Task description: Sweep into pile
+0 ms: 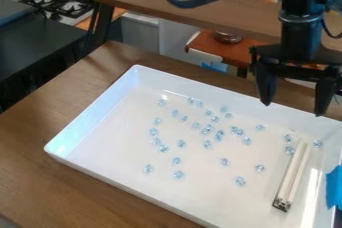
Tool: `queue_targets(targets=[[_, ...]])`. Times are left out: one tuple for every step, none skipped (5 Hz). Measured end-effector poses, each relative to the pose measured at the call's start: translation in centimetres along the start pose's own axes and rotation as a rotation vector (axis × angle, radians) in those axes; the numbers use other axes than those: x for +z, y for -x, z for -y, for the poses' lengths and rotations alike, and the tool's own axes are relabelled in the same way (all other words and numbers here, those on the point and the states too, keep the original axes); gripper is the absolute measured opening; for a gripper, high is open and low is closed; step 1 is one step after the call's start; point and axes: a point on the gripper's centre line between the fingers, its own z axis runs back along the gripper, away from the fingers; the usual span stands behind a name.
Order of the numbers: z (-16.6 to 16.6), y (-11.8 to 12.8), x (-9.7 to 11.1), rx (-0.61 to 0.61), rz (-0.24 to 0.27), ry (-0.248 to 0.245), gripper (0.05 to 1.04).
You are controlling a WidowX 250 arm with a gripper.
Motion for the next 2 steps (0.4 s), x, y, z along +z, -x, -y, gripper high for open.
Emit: queue_targets(targets=[[-0.3, 0.4, -1.5, 0.007, -0.037, -0.013, 1.0], [-0.8, 0.1, -3.2, 0.01, -0.039, -0.043, 1.0]])
